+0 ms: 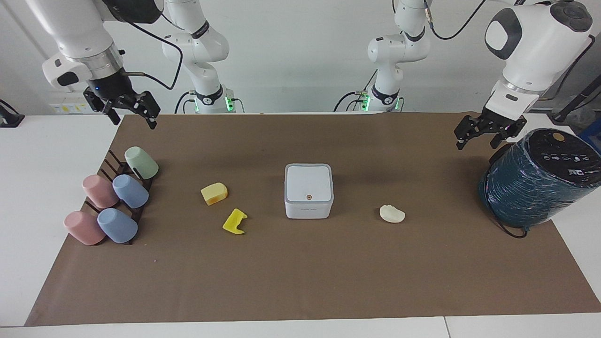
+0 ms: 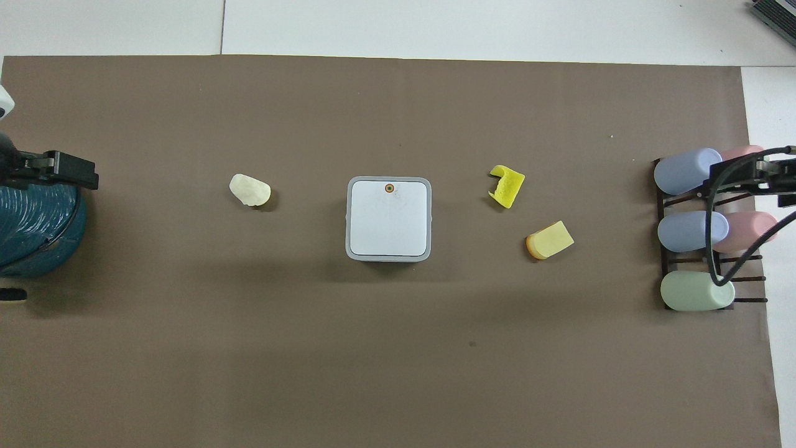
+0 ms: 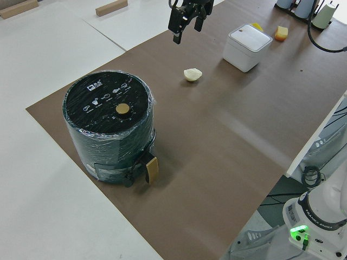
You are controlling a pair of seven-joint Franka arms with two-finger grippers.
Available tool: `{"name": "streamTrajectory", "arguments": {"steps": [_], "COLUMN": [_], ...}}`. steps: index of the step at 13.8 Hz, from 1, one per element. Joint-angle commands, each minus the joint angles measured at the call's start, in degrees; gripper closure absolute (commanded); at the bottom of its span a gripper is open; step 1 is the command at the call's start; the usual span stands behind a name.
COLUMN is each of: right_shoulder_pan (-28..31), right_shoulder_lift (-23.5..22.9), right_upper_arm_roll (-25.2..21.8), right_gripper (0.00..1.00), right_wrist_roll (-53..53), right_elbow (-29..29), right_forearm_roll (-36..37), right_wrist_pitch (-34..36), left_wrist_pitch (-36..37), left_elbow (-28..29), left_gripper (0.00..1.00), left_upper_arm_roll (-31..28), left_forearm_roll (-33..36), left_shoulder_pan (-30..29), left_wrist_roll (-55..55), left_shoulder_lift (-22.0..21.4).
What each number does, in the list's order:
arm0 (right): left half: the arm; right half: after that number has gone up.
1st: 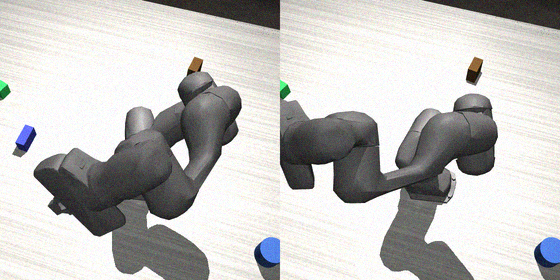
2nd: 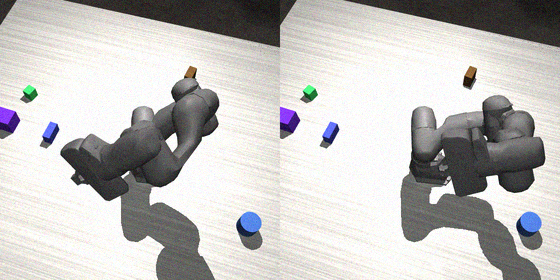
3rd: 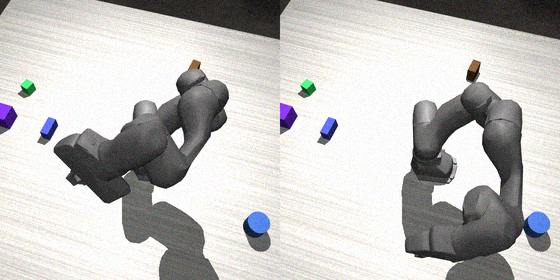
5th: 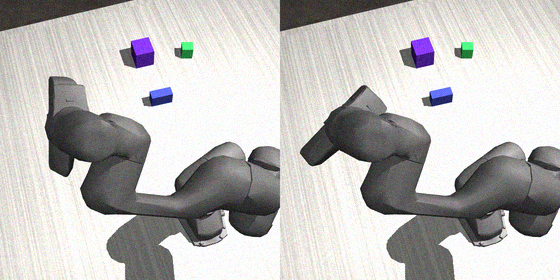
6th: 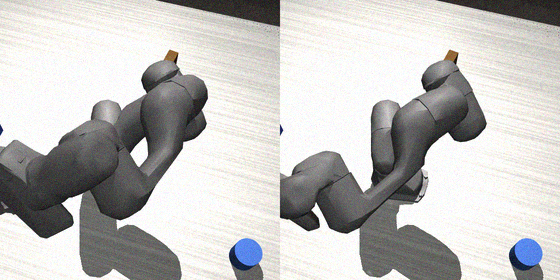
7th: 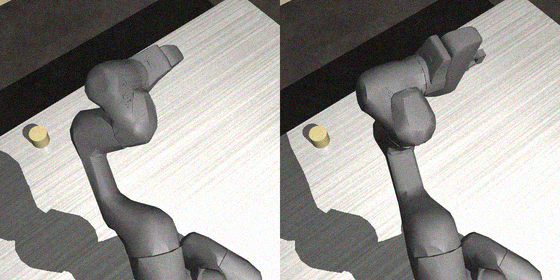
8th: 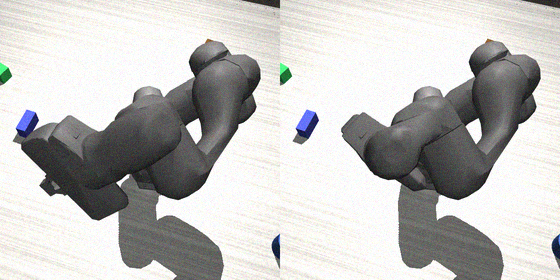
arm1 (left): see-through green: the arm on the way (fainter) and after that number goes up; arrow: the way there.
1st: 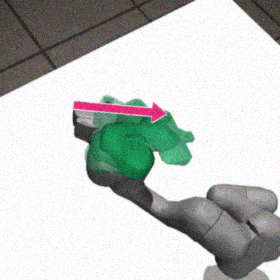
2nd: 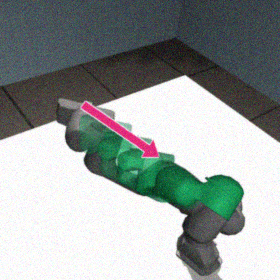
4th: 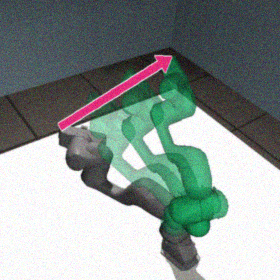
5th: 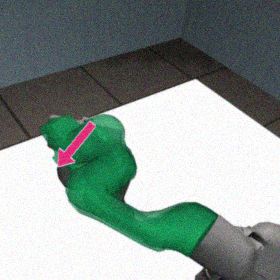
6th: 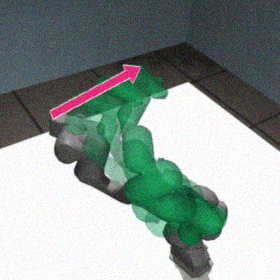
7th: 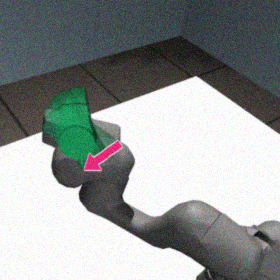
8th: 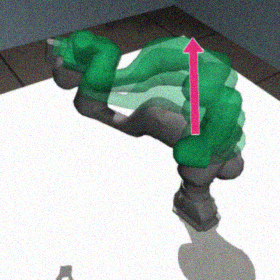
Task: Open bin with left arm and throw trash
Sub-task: 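Reach the left gripper to the bin lid while the right gripper reaches the sponge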
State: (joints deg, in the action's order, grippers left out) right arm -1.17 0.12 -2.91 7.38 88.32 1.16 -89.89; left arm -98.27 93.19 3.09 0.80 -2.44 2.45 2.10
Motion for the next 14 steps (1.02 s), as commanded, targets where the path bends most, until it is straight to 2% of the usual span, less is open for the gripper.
{"name": "streamTrajectory", "arguments": {"steps": [1, 6, 8, 9, 10, 11, 14], "right_shoulder_pan": [0.29, -0.15, 0.11, 0.38, 0.55, 0.47, 0.73], "right_shoulder_lift": [0.58, 0.67, 0.84, 1.11, 1.46, 1.90, 2.78], "right_upper_arm_roll": [0.19, 0.19, 0.19, 0.19, 0.19, 0.19, -0.16], "right_gripper": [0.00, 0.00, 0.00, 0.00, 0.00, 0.00, 0.00], "right_wrist_roll": [0.44, 0.44, 0.44, 0.53, 0.53, 0.44, 0.71], "right_elbow": [0.26, 0.45, 0.80, 1.32, 2.11, 3.08, 5.02], "right_forearm_roll": [-0.28, 0.60, 0.60, 0.60, 0.51, 0.60, -0.37], "right_wrist_pitch": [0.86, 0.86, 0.94, 0.94, 0.34, 0.33, -0.20], "left_wrist_pitch": [-1.22, -1.74, -5.76, -7.53, -8.42, -9.38, -12.72], "left_elbow": [2.17, 2.70, 4.36, 6.20, 6.91, 7.62, 9.38], "left_gripper": [0.00, 0.00, 0.00, 0.06, 0.19, 0.25, 0.58], "left_upper_arm_roll": [0.17, 0.69, 0.69, 0.69, 0.87, 0.87, 0.87], "left_forearm_roll": [0.79, 0.79, 0.79, 0.79, 0.70, 0.61, 0.43], "left_shoulder_pan": [-0.19, 1.64, 5.24, 6.30, 7.01, 8.32, 13.33], "left_wrist_roll": [0.80, 0.02, -0.25, -2.08, -5.06, -7.09, -13.24], "left_shoulder_lift": [-1.75, -1.84, -2.45, -2.98, -3.42, -3.42, -3.33]}}
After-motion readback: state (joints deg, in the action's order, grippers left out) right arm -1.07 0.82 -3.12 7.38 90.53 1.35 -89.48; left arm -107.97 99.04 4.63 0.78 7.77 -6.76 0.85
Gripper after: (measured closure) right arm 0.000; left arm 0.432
